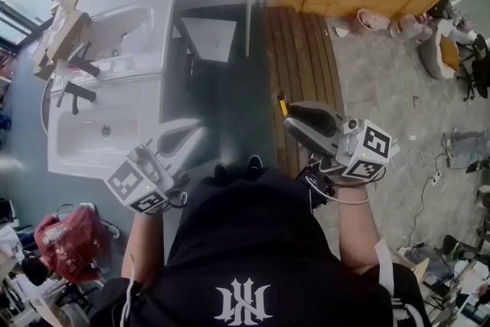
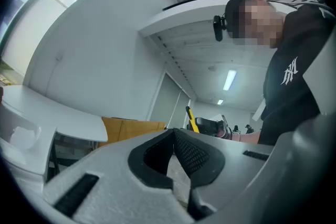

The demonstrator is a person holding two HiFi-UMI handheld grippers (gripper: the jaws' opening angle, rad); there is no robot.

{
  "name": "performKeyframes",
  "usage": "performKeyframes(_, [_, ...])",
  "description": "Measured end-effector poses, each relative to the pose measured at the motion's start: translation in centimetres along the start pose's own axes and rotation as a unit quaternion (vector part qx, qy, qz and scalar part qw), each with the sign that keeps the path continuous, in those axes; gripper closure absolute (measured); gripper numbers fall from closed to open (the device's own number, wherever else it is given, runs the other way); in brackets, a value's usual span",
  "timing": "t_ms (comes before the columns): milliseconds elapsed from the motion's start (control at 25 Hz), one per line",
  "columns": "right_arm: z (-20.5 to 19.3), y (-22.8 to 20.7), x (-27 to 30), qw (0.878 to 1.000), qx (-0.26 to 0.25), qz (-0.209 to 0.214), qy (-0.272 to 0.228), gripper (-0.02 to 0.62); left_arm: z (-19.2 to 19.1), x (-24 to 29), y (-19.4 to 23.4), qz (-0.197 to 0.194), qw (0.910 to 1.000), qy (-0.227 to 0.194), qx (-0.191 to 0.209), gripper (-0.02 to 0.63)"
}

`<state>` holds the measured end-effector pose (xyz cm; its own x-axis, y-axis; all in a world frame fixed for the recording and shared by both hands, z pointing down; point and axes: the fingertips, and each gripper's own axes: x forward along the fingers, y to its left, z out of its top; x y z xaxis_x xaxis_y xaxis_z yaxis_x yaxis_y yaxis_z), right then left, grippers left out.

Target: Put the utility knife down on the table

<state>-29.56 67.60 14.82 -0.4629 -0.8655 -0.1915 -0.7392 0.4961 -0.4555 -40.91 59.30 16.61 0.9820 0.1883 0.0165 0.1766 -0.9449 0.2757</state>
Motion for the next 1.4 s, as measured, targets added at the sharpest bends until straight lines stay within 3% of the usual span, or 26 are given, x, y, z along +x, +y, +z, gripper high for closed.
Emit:
performKeyframes(440, [-0.6,-3.0,0.2,0.999,0.005,-0.004,0.034,0.541,0.0,2.0,1.0,0.015,0.9999,0.003,-0.003,0.601])
performKeyframes(920, [-1.5,-6.9,-2.3,0.998,0.033,0.013,0.053,0.541,-3.0,4.0,1.8,0.054,0.9977,0.025,-0.034,0.601])
performKeyframes(1400, [-0.8,-13.7,3.2,0.996,0.032,-0.027,0.079,0.541,-1.5,6.5,10.9,0.022,0.9989,0.013,-0.041,0.601])
